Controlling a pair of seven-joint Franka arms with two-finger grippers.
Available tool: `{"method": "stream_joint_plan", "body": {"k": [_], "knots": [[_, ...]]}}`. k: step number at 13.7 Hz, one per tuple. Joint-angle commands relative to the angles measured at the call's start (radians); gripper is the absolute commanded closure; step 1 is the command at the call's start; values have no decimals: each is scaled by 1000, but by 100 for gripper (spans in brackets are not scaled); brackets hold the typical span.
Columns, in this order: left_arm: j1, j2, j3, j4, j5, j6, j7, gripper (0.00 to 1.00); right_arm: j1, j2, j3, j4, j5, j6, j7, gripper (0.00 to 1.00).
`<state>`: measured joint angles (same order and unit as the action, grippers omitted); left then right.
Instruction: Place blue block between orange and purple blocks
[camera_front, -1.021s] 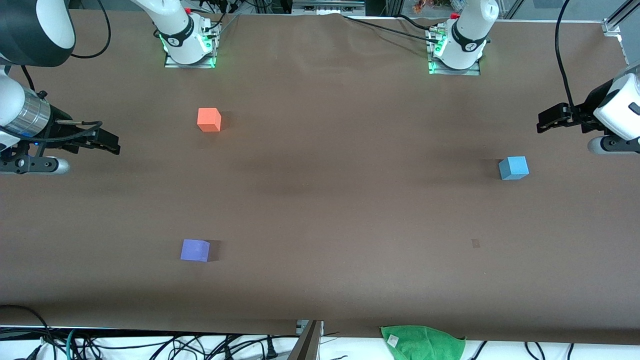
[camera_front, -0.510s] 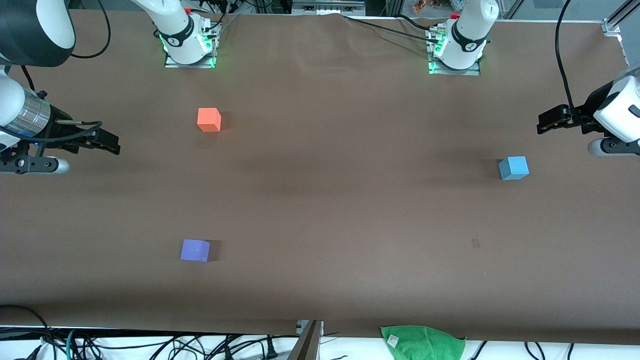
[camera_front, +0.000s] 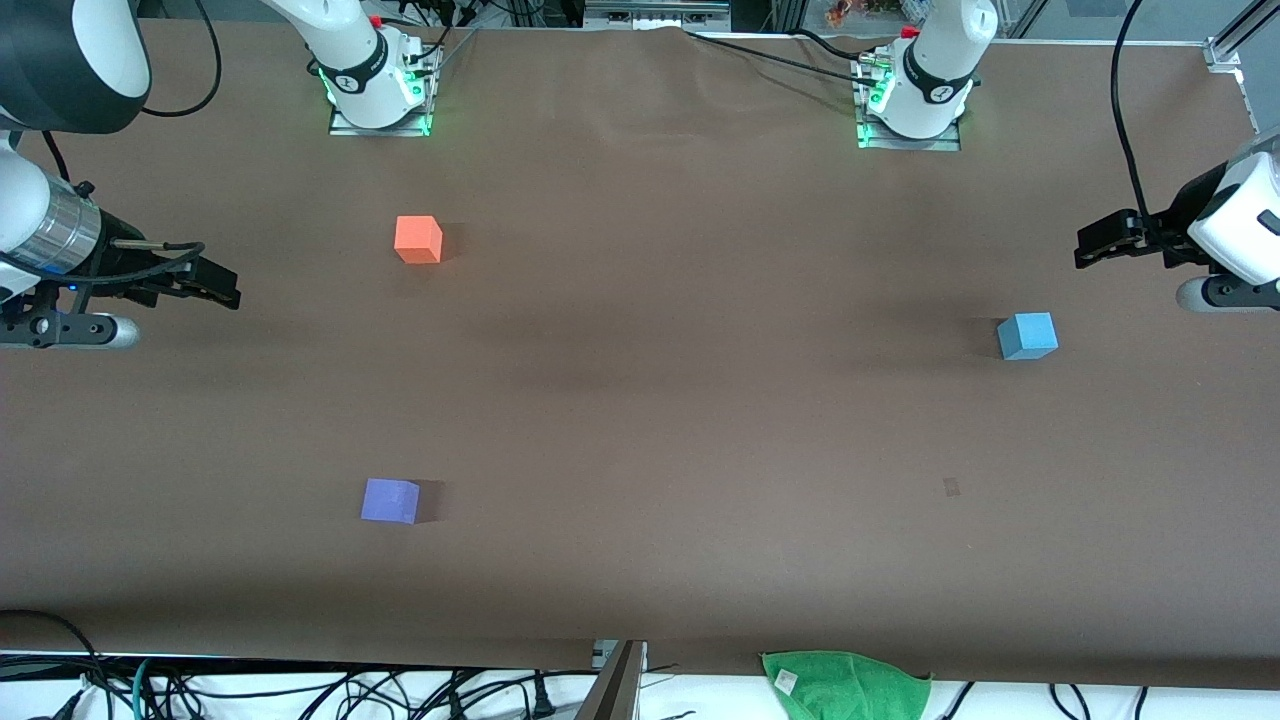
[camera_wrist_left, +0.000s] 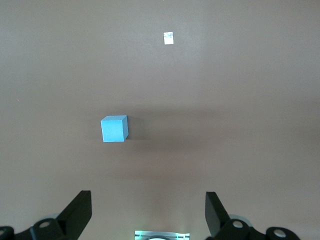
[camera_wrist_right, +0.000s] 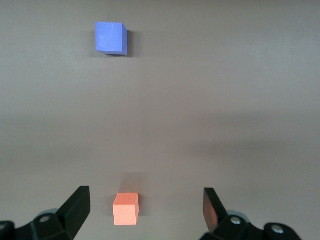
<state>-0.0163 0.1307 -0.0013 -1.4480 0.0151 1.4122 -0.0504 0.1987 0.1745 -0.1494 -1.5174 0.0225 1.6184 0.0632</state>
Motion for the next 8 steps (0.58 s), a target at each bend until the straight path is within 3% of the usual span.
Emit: {"method": "stream_joint_plan", "body": {"k": [1,8], "knots": [[3,17,-2,28,16,-19,6,0,-2,-6,2,-3,8,-6,-8,0],[13,59,9,17,31,-21,7,0,-2,-6,1,-4,10,-6,-6,0]]}}
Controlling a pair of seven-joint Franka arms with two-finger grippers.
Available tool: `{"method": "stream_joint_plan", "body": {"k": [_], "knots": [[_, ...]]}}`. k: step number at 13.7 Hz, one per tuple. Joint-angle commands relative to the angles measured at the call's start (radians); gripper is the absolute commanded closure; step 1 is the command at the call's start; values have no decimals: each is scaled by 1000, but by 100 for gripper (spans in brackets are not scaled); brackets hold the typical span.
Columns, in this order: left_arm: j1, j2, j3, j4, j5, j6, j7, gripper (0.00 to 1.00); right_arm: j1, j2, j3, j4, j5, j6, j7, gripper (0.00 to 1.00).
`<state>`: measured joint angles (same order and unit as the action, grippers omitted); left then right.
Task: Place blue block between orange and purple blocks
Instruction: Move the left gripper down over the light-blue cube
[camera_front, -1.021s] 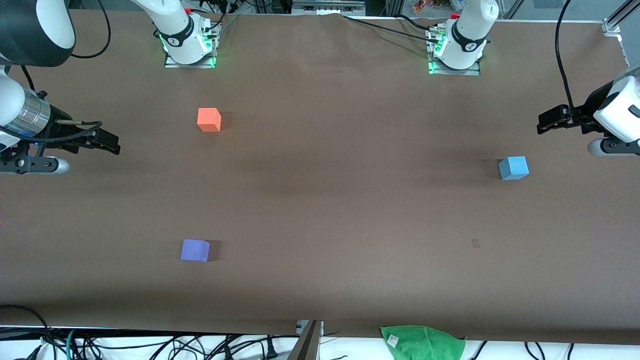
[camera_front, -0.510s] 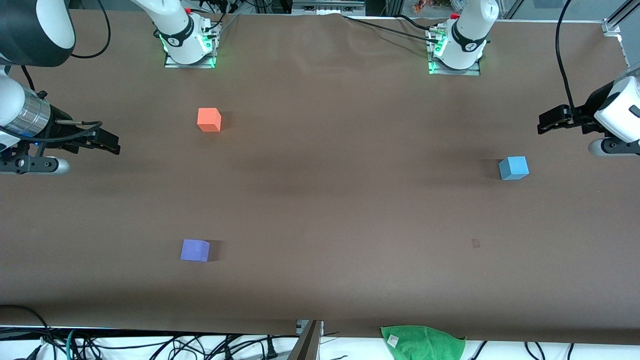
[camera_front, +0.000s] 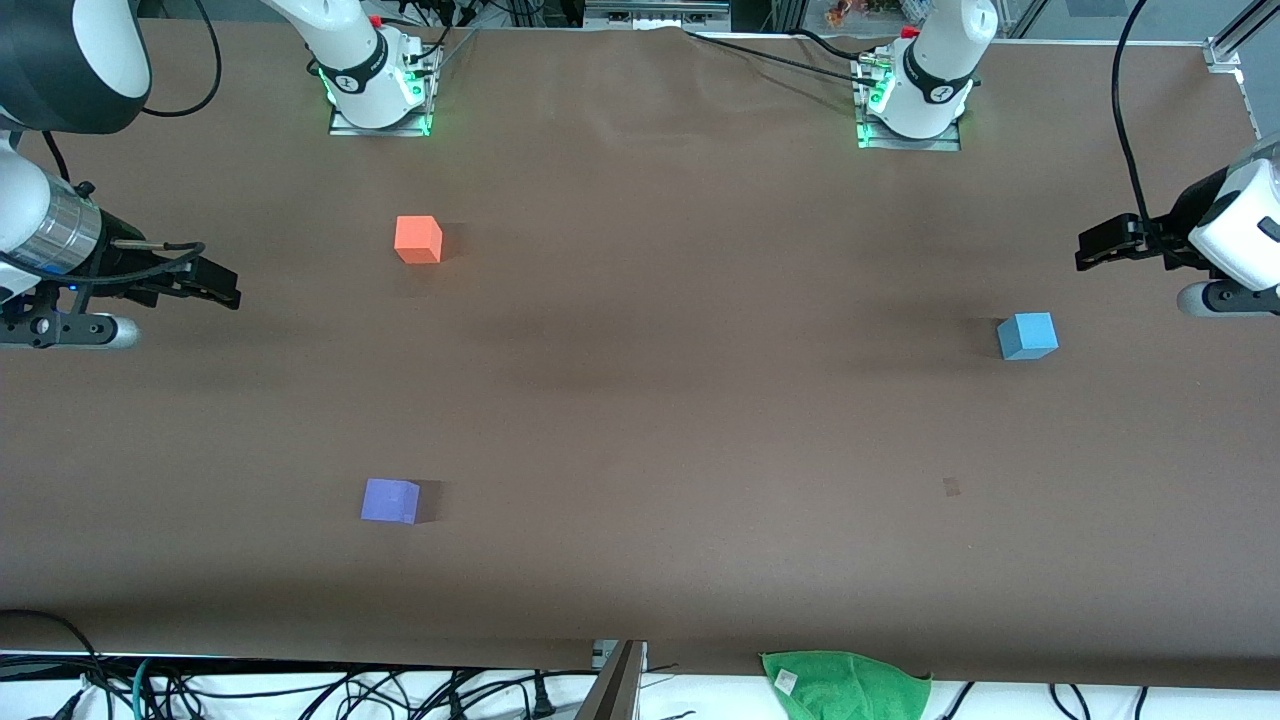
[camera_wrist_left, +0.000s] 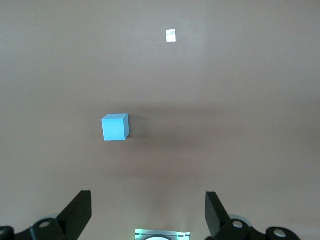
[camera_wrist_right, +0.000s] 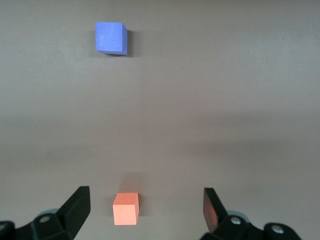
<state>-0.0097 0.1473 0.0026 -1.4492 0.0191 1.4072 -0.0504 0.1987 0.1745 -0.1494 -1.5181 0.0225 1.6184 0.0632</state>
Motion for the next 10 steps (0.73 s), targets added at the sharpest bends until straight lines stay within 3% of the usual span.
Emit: {"method": "stream_joint_plan", "body": {"k": [1,6,10], "knots": [[28,49,10,16,27,-16,10,0,-2,-6,1,-4,10,-6,-6,0],[189,136,8,18,16,5,121,0,-2,-6,1,-4,11,-6,-6,0],[200,201,8,-16,27,87,234,0,-2,-6,1,-4,11,-8,-6,0]]}}
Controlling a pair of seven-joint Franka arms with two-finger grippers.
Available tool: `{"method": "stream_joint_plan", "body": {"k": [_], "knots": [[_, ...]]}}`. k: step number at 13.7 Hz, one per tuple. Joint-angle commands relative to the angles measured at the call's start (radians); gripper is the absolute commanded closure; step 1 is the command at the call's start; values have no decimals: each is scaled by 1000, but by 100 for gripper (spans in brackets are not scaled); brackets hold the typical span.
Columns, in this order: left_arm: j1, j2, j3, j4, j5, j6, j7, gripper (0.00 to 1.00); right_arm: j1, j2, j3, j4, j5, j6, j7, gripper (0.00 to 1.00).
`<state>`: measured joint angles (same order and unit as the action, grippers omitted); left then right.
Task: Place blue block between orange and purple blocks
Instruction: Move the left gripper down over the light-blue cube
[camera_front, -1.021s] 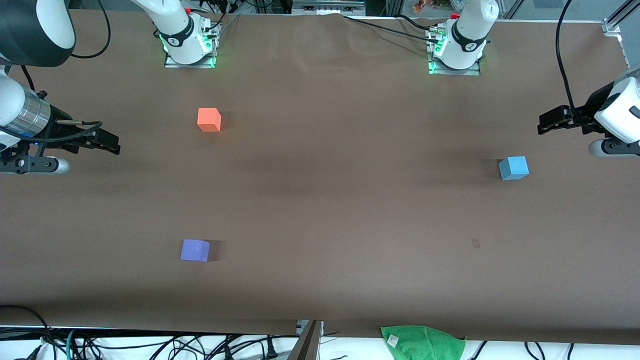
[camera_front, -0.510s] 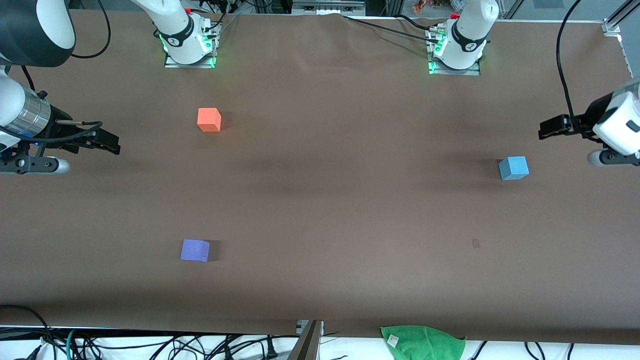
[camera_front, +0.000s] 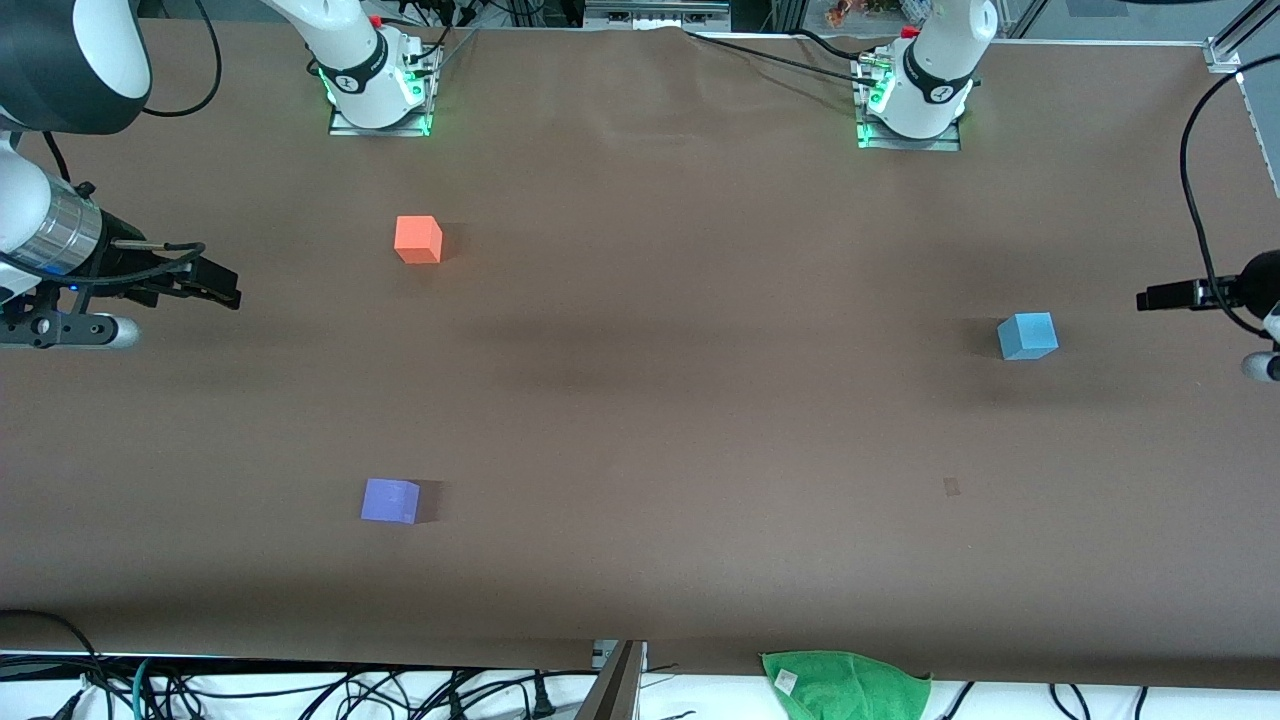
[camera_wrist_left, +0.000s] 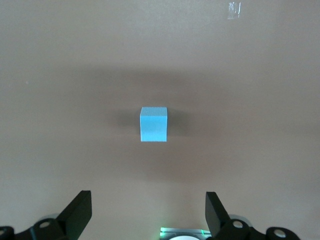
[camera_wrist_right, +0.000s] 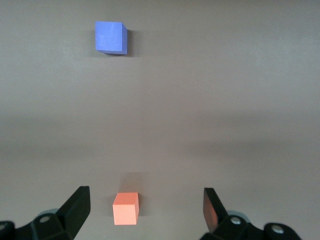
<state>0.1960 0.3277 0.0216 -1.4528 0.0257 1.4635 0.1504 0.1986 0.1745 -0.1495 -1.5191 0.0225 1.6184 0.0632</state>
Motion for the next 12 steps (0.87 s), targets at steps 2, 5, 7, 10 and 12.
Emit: {"method": "stream_joint_plan", "body": {"k": [2,5,7,10,12], "knots": [[-9,30,-12,-105,20,118,32,0,-2,-6,1,-3,13,-8,-6,0],[0,27,-12,-266,20,311,37,0,-2,-6,1,-3,13,-8,-6,0],[3,19,-12,-375,20,432,37,0,-2,-6,1,-1,13,-8,-6,0],[3,19,-12,-455,20,530,37,0,-2,-6,1,-3,13,-8,-6,0],[13,14,-11,-510,22,612,44,0,-2,-6,1,-3,13,-6,-6,0]]}}
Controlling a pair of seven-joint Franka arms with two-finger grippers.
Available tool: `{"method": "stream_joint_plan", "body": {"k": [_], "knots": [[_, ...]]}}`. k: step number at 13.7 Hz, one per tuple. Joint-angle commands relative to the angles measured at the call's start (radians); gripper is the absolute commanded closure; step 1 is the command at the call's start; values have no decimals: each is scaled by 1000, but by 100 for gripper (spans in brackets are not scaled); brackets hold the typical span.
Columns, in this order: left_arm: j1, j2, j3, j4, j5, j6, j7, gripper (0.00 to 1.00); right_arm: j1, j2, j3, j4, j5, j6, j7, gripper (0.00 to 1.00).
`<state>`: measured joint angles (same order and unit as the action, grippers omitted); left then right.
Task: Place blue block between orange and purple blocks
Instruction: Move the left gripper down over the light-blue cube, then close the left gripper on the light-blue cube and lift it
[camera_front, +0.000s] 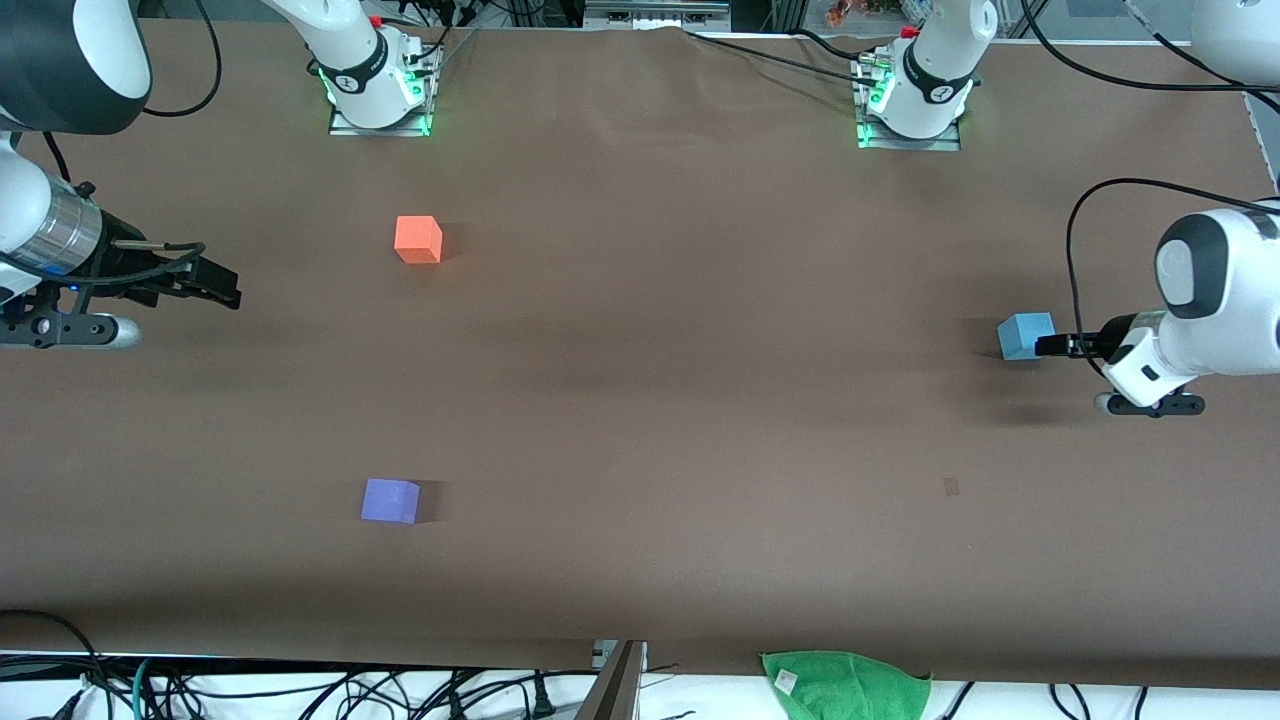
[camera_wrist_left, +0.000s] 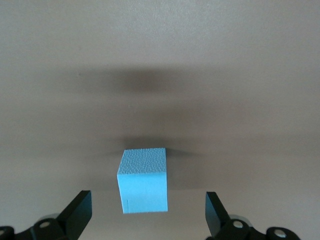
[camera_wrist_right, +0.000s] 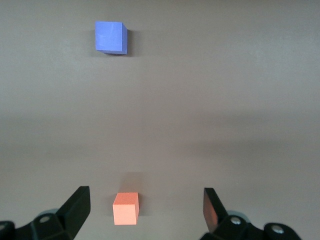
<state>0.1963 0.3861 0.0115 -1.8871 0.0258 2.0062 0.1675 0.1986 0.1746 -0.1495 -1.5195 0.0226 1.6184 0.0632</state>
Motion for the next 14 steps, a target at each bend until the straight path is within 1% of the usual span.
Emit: {"method": "stream_joint_plan", "body": {"k": [1,4,8,14], "knots": [[20,-47,-1,-107,25,109,41,0,-2,-4,1,-2,13,-8,-6,0],[25,-62,-2,-185,29,190,41,0,-2,-4,1,-2,13,-8,-6,0],[40,-67,-2,-257,29,272,41,0,-4,-4,-1,-2,13,-8,-6,0],[52,-65,-2,-311,31,344,53,0,-4,-4,-1,-2,13,-8,-6,0]]}}
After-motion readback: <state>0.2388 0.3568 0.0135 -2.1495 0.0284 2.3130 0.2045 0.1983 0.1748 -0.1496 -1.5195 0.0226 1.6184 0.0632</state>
